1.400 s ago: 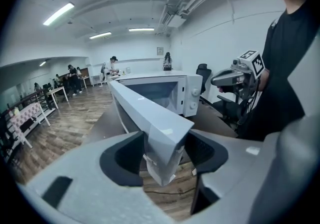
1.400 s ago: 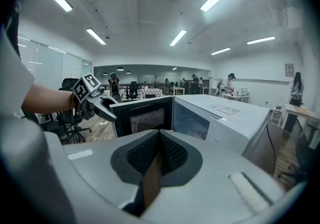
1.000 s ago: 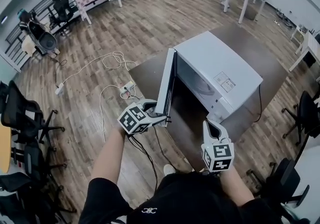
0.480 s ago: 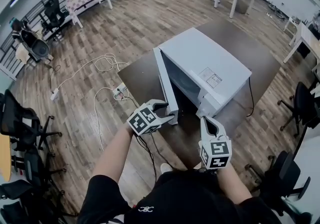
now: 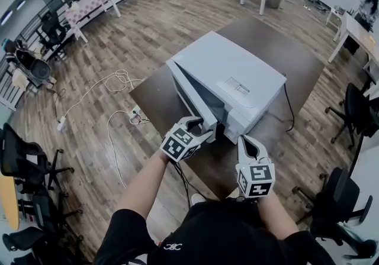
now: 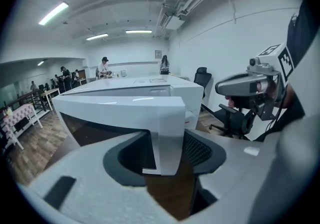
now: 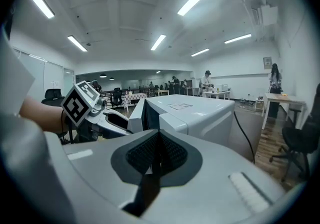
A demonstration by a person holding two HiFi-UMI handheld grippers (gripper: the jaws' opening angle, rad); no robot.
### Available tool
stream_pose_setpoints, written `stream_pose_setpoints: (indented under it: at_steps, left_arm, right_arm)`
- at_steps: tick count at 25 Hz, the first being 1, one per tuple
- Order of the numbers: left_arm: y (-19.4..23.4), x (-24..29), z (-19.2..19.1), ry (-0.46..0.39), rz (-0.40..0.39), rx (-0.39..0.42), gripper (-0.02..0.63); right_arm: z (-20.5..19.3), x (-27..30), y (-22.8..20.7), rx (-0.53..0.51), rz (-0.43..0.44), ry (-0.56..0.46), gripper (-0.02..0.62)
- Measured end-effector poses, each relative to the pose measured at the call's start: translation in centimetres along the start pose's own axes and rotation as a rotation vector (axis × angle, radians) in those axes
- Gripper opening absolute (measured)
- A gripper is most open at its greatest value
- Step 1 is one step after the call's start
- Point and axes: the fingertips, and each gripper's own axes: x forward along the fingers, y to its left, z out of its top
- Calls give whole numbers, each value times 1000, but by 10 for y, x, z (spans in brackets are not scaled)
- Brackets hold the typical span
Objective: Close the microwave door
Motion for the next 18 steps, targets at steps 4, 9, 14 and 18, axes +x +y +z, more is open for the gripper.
stream_pose_setpoints:
  at_steps: [4,9,14,18]
  left_arm:
    - [2,10,7,-5,17,-13,230]
    - [1,21,15,6,2,9,232]
    - [2,33,24,11,-5,31,233]
    - [4,47,33,3,-17,33,233]
  right_arm:
    - [0,0,-7,10,-16,-2,9]
    - [0,-2,-14,19,-30,-3,9]
    - [2,-2,-23,26,-49,-6,9]
    - [5,-3,-28,31,-61,-11,9]
